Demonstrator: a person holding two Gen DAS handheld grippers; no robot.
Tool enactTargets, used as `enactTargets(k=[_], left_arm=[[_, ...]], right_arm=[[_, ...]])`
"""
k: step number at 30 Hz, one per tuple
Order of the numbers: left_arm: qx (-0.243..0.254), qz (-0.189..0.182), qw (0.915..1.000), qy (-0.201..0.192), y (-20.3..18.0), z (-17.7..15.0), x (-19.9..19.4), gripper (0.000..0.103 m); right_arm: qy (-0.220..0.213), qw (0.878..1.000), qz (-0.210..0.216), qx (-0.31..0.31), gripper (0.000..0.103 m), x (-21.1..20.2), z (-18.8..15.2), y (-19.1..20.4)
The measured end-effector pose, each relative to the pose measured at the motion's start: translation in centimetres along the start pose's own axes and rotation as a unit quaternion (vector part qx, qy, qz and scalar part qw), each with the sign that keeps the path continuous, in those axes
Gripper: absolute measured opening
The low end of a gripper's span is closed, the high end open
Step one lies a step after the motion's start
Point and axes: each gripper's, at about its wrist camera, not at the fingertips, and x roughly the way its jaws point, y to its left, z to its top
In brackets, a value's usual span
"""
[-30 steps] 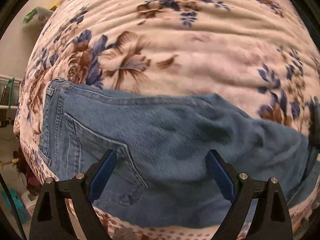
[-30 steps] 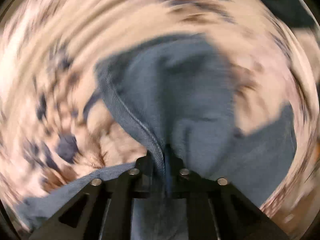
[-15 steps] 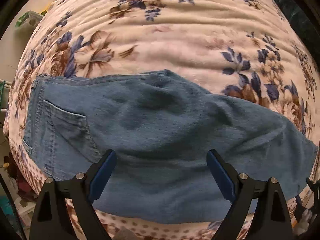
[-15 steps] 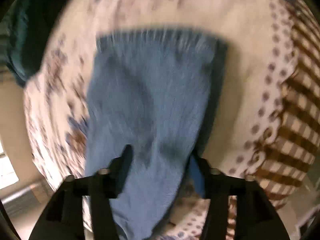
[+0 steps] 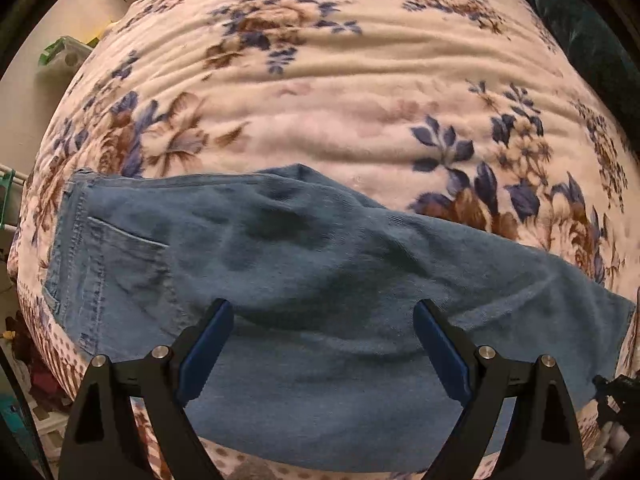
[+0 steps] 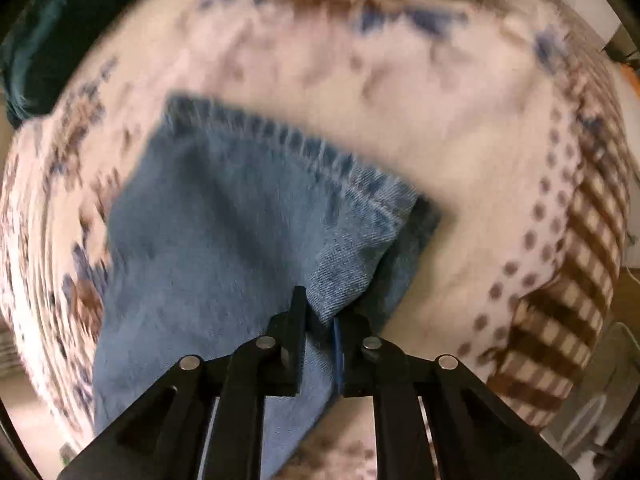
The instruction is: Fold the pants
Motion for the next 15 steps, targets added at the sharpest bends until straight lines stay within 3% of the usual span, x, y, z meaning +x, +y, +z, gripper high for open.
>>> enactTargets(k=[1, 3, 4, 6, 9, 13, 15], left_arm=[[-0.003, -0.004, 1.0, -0.001, 0.8, -0.1, -0.2, 0.092], [-0.012, -0.013, 0.9998, -0.004, 2.9, -0.4, -0.7, 0.092], [-0.017, -0.013, 0.9998, -0.005, 4.2, -0.6, -1.0, 0.092], [-0.031, -0.012, 0.9994, -0.005, 7.4, -1.0, -1.8, 0.092], [-0.061, -0.006, 0.9981, -0.007, 13.5, -2.2, -3.2, 0.092], [-0.098, 0.015, 0.995, -0.005, 21.5, -3.6, -3.3, 0.092], [-0.132, 0.026, 0.9909, 0.005, 26.2, -3.7, -2.2, 0.092]], right_arm=[[0.006, 1.0, -0.001, -0.009, 0.026, -0.4, 0.0, 0.5], [0.004, 1.0, 0.008, -0.023, 0.06, -1.9, -0.9, 1.3], [-0.005, 1.0, 0.012, -0.025, 0.063, -3.1, -2.1, 1.9], [0.001, 0.999, 0.026, -0.032, 0.063, -4.3, -4.9, 3.2], [0.066, 0.995, 0.069, -0.042, 0.063, -3.6, -11.5, 5.8], [0.162, 0.978, 0.118, -0.058, 0.063, -1.0, -23.2, 9.4], [0.179, 0.973, 0.124, -0.072, 0.063, 0.3, -27.6, 11.3]])
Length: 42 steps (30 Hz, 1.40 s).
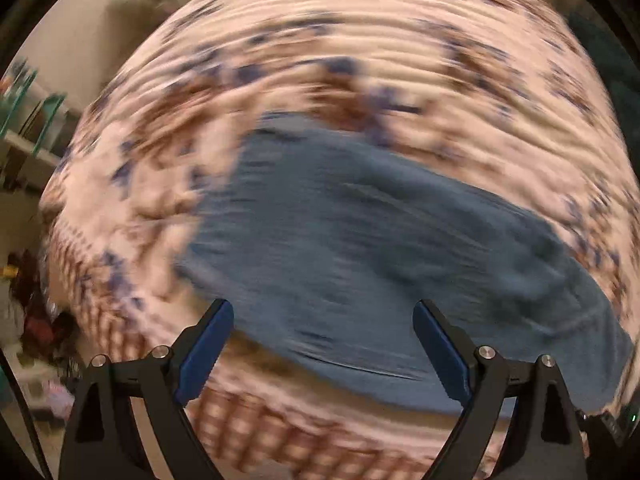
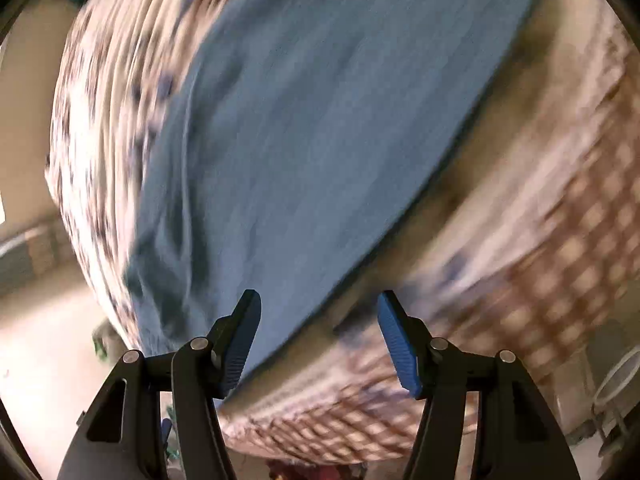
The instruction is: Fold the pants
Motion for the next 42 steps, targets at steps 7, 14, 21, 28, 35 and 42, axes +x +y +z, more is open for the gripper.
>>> enactTargets(k=[7, 14, 21, 28, 35, 42], left_arm=[[-0.114, -0.04, 0.9903, 0.069, 9.3, 1.9, 6.8, 0.085], [-0.081, -0.07, 0.9936, 0.037, 9.1, 0.8, 7.3, 0.026], [-0.038, -0.05, 0.9967, 0.051, 8.2, -0.5, 4.6, 0.031], [0.009, -0.066, 0.9978, 0.005, 4.0, 0.5, -2.7, 0.061], [0.077, -0.068, 0.9947, 0.009, -4.4, 6.1, 0.4, 0.063], [0.102, -0.041, 0.9931, 0.041, -10.2, 7.6, 4.6, 0.063]], right_arm=[[-0.036, 0.998, -0.043, -0.029, 0.017, 5.0, -4.9, 3.0], [-0.076, 0.993, -0.056, -0.074, 0.006, 4.1, -6.8, 5.0], [-0.019, 0.989, -0.104, -0.106, 0.011, 5.5, -6.7, 5.1], [-0.004, 0.98, -0.08, -0.182, 0.061, 0.4, -8.4, 11.1], [0.055, 0.947, -0.048, -0.313, 0.061, 3.5, -5.1, 23.9], [0.139, 0.863, -0.124, -0.469, 0.058, 13.2, -0.4, 33.0]])
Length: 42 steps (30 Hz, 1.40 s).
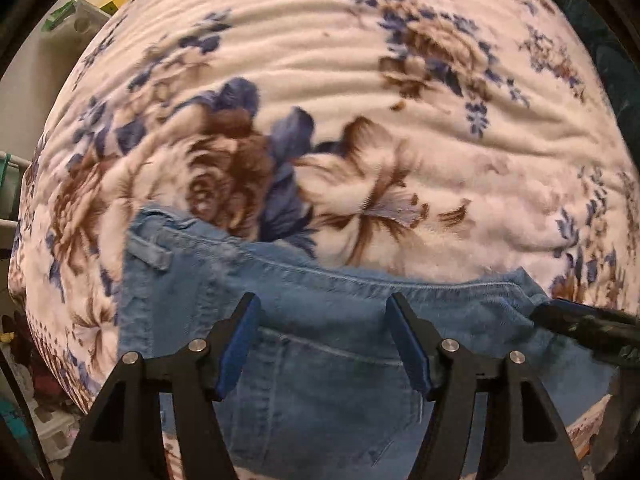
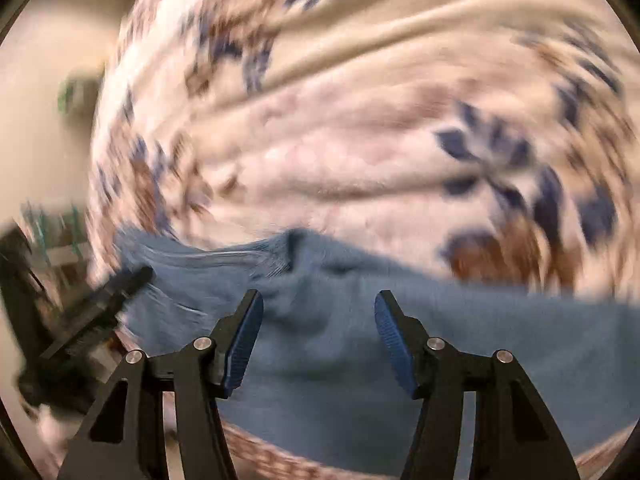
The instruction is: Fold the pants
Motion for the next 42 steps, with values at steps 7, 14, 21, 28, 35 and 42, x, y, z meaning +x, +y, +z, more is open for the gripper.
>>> enactTargets(k=[7, 14, 21, 28, 35, 42], left_arm=[[-0.035, 0.01, 0.9991, 0.023, -0.3, 0.1, 0.8, 0.063], [-0.126, -0.033, 0.9897, 0.06, 0.2, 0.8, 0.6, 0.063], [-0.192, -0.047, 0.9748, 0.103, 1.4, 1.6, 2.4, 0.063], [-0.2, -0.034, 0.9742, 0.099, 2.7, 1.2, 3.1, 0.063], [-0.213, -0.034, 0.9719, 0.094, 3.5, -1.1, 3.1, 0.063], [-0.187, -0.016, 0.9789, 0.081, 4.6, -2.6, 2.6, 0.063]], right_arm=[[0.01, 1.0, 0.021, -0.01, 0.005, 0.1, 0.7, -4.1], [0.053, 0.989, 0.136, 0.007, 0.045, -0.6, 2.0, -5.3], [0.162, 0.967, 0.189, -0.054, 0.048, 5.3, 4.0, -2.9], [0.191, 0.95, 0.226, -0.102, 0.048, 5.1, 3.6, -3.7], [0.239, 0.919, 0.287, -0.127, 0.049, 7.0, 3.4, -2.3], [0.219, 0.93, 0.283, -0.089, 0.049, 8.2, 3.2, -3.7]])
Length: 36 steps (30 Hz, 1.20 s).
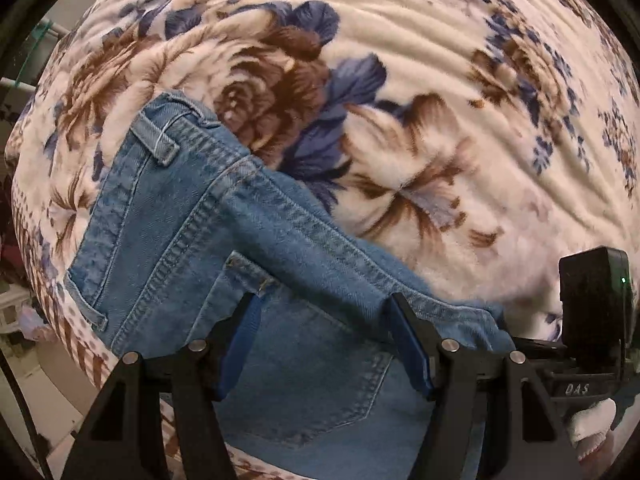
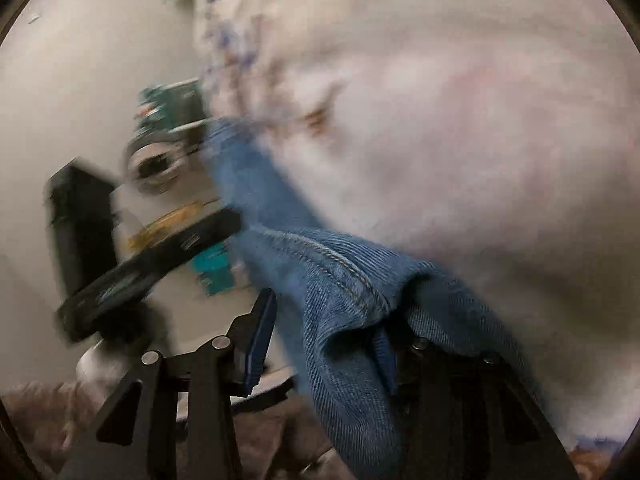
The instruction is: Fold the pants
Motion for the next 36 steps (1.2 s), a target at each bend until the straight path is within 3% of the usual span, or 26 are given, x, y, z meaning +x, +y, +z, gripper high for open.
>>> enactTargets(k=[6, 9, 14, 19, 20, 21, 24, 26, 28, 31, 32, 36], left_arm=[[-0.001, -0.011, 0.9999, -0.005, 0.2, 0.0, 0.3, 0.063], [-0.002, -0.016, 0.9999, 0.0, -0.4, 0.4, 0.6, 0.063], [0.002, -0.014, 0.9999, -0.001, -1.2, 0.4, 0.2, 0.063], [0.007, -0.007, 0.9999, -0.008, -1.1, -0.6, -0.6, 0.063], [0.003, -0.006, 1.0, -0.007, -0.8, -0.7, -0.5, 0.063], [0.0, -0.005, 1.0, -0.005, -0.5, -0.7, -0.6, 0.063], [-0.007, -0.003, 1.0, -0.002, 0.7, -0.8, -0.3, 0.063], [-0.008, -0.002, 1.0, 0.003, 1.3, -0.8, 0.2, 0.063], [-0.008, 0.0, 0.9999, 0.008, 1.4, -0.8, 0.7, 0.063], [0.005, 0.018, 0.9998, 0.01, 1.2, -0.9, 1.5, 0.063], [0.008, 0.025, 0.9996, 0.011, 1.0, -0.8, 1.9, 0.063], [0.009, 0.022, 0.9996, 0.013, 1.7, -2.4, 3.2, 0.063]], right_arm=[[-0.029, 0.997, -0.022, -0.065, 0.049, -4.6, -4.2, 3.3], [-0.023, 0.997, -0.031, -0.062, 0.049, -5.0, -5.4, 3.2], [-0.024, 0.998, -0.056, -0.031, 0.049, -0.5, -0.8, 2.3], [-0.011, 1.0, -0.017, -0.004, 0.045, 1.8, 1.1, 0.9], [-0.022, 1.0, -0.001, -0.006, 0.026, 0.9, 0.8, 0.8], [-0.037, 0.999, 0.017, 0.0, 0.017, -0.4, 0.5, 0.3], [-0.092, 0.994, 0.047, 0.038, 0.017, -3.7, -0.8, -1.9], [-0.091, 0.994, 0.048, 0.04, 0.021, -3.4, -0.9, -2.2], [-0.072, 0.996, 0.038, 0.042, 0.027, -2.1, -0.3, -1.9], [-0.053, 0.998, -0.006, 0.045, 0.022, -0.5, 1.3, -1.2], [-0.057, 0.997, -0.009, 0.053, 0.016, -0.9, 1.4, -1.1], [-0.105, 0.993, -0.038, 0.047, 0.014, -6.3, 0.6, -0.6]])
